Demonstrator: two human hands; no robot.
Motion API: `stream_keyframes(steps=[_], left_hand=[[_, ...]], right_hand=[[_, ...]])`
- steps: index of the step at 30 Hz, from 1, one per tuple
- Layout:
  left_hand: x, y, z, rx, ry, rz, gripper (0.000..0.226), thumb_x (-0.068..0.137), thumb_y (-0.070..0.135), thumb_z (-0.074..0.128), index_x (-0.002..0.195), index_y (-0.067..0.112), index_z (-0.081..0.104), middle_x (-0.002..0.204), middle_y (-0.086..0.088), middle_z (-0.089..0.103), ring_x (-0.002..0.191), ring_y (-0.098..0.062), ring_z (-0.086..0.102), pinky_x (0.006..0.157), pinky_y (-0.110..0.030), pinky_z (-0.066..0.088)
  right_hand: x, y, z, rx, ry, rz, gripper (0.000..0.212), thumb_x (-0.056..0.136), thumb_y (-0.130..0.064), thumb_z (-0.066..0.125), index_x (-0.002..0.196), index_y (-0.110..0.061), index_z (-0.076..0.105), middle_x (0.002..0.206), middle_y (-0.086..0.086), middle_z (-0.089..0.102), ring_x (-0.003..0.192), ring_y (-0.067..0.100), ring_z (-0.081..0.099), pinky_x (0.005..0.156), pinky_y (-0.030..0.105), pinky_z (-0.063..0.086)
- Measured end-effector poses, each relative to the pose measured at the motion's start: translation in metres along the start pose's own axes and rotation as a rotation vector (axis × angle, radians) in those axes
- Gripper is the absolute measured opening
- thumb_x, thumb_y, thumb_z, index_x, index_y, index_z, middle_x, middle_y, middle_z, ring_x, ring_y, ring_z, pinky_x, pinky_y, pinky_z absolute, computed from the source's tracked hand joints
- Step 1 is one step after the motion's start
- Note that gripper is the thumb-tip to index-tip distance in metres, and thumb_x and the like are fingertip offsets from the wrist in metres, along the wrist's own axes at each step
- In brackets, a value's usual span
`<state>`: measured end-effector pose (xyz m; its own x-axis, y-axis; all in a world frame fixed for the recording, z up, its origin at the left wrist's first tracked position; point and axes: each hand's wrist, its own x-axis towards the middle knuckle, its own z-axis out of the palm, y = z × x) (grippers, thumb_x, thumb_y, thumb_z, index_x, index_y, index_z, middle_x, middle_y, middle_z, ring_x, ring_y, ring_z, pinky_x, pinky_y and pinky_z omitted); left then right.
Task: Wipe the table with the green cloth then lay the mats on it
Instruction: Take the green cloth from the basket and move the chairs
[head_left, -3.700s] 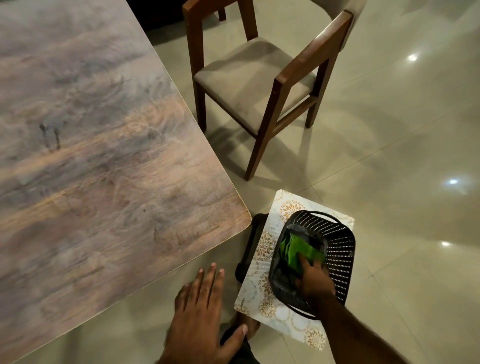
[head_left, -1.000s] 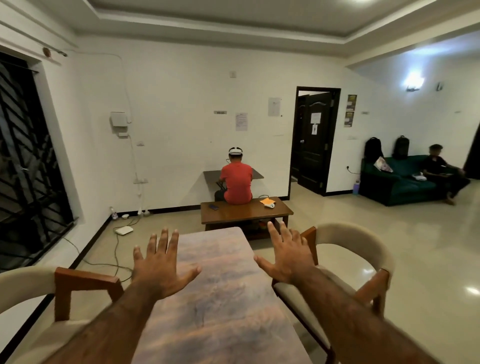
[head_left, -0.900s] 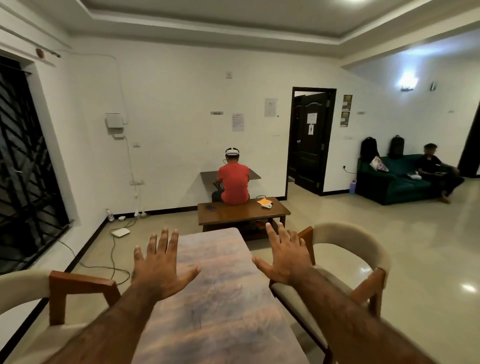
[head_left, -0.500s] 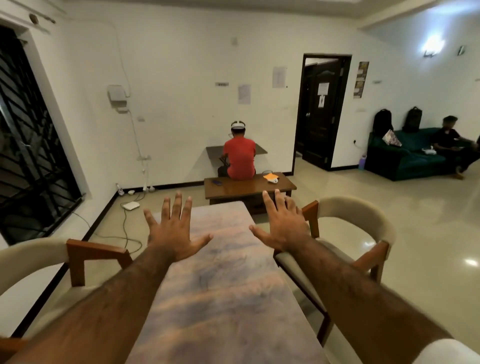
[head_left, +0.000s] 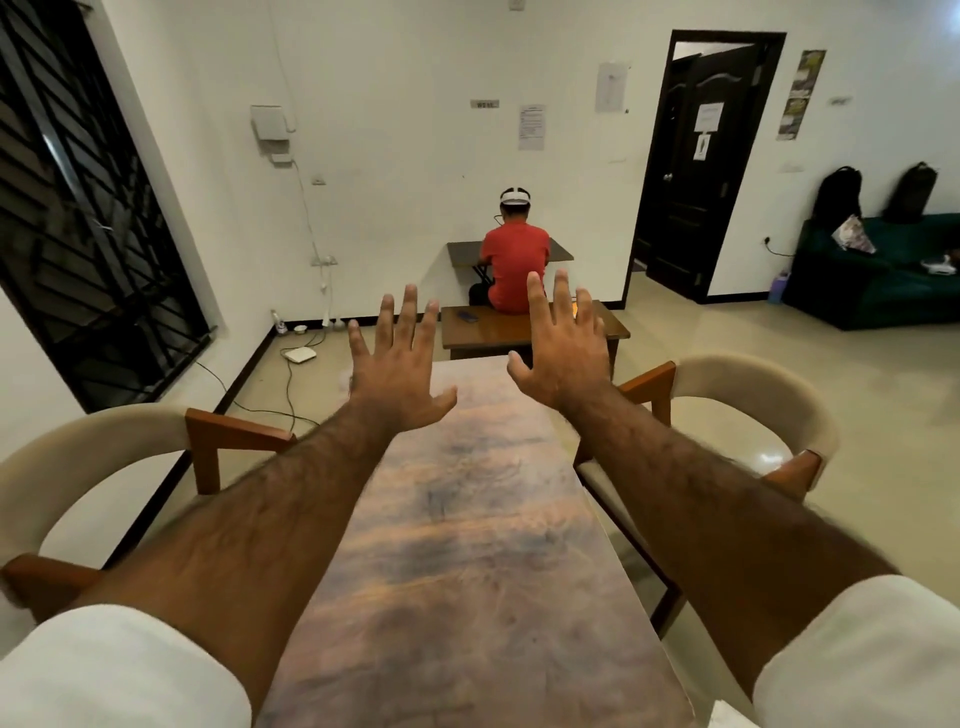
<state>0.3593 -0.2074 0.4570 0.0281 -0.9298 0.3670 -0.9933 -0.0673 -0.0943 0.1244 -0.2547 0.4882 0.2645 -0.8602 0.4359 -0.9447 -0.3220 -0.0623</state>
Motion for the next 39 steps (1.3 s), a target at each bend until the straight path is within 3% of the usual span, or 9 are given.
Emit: stream_keyframes(steps=[21,23,24,26,28,30,33,35,39], left_hand=[[0.011,-0.019,-0.016,0.038,0.022,-0.010,0.124,0.085,0.096,0.035,0.173,0.025,-0.018,0.180,-0.005,-0.029,0.167,-0.039,-0.022,0.129,-0.076,0.003],[0.007,-0.015,-0.015,0.030,0.037,-0.006,0.122,0.087,0.093,0.035,0.174,0.025,-0.015,0.183,-0.006,-0.019,0.169,-0.039,-0.011,0.130,-0.073,0.010],[0.007,-0.013,-0.015,0.022,0.043,-0.006,0.118,0.090,0.090,0.038,0.175,0.023,-0.010,0.184,-0.009,-0.004,0.169,-0.040,0.004,0.129,-0.070,0.018],[0.000,-0.007,-0.015,0.009,0.074,-0.013,0.092,0.101,0.073,0.041,0.173,0.019,0.018,0.165,-0.015,0.047,0.146,-0.038,0.051,0.116,-0.059,0.043],[-0.009,-0.002,-0.015,0.037,0.137,-0.002,0.054,0.110,0.055,0.033,0.143,0.020,0.057,0.116,-0.007,0.075,0.095,-0.029,0.069,0.093,-0.047,0.057],[-0.019,0.006,-0.017,0.036,0.155,0.010,0.046,0.115,0.048,0.028,0.109,0.022,0.066,0.084,0.002,0.067,0.067,-0.021,0.055,0.072,-0.037,0.053],[-0.037,0.023,-0.015,-0.022,0.050,0.043,0.048,0.117,0.051,0.027,0.088,0.026,0.056,0.071,0.007,0.054,0.058,-0.012,0.048,0.057,-0.030,0.038],[-0.046,0.034,-0.005,-0.079,-0.028,0.094,0.050,0.117,0.054,0.026,0.085,0.027,0.055,0.069,0.007,0.052,0.058,-0.009,0.048,0.054,-0.028,0.036],[-0.062,0.072,0.017,-0.157,-0.122,0.181,0.051,0.115,0.059,0.032,0.104,0.028,0.070,0.078,0.008,0.054,0.072,-0.015,0.055,0.067,-0.031,0.044]], right_hand=[[0.008,-0.022,-0.016,-0.034,-0.072,-0.034,0.115,0.096,-0.063,0.069,0.176,-0.026,-0.006,0.184,0.015,-0.004,0.166,0.048,0.012,0.126,0.067,0.032],[0.002,-0.020,-0.017,-0.031,-0.051,-0.035,0.115,0.096,-0.064,0.068,0.176,-0.026,-0.006,0.184,0.016,0.000,0.165,0.048,0.017,0.126,0.066,0.033],[-0.001,-0.018,-0.018,-0.028,-0.035,-0.031,0.113,0.097,-0.064,0.067,0.176,-0.026,-0.005,0.183,0.017,0.006,0.163,0.047,0.024,0.125,0.065,0.035],[-0.010,-0.014,-0.020,-0.025,-0.026,-0.029,0.106,0.100,-0.063,0.063,0.176,-0.025,-0.001,0.175,0.016,0.032,0.152,0.044,0.044,0.119,0.061,0.044],[-0.021,-0.007,-0.021,-0.025,-0.029,0.002,0.095,0.103,-0.062,0.058,0.174,-0.024,0.010,0.156,0.013,0.058,0.137,0.038,0.060,0.105,0.055,0.056],[-0.033,0.001,-0.020,-0.024,-0.038,0.048,0.076,0.104,-0.060,0.056,0.166,-0.023,0.031,0.140,0.010,0.068,0.125,0.034,0.067,0.094,0.049,0.062],[-0.057,0.016,-0.015,-0.002,-0.124,0.149,0.036,0.110,-0.055,0.047,0.126,-0.025,0.061,0.101,0.000,0.069,0.091,0.020,0.068,0.081,0.046,0.065],[-0.078,0.024,-0.012,0.000,-0.179,0.222,0.034,0.113,-0.052,0.041,0.107,-0.027,0.063,0.087,-0.003,0.065,0.078,0.016,0.065,0.078,0.044,0.065],[-0.137,0.055,-0.007,0.004,-0.178,0.330,0.032,0.113,-0.053,0.043,0.103,-0.031,0.064,0.085,-0.008,0.063,0.077,0.013,0.063,0.073,0.036,0.061]])
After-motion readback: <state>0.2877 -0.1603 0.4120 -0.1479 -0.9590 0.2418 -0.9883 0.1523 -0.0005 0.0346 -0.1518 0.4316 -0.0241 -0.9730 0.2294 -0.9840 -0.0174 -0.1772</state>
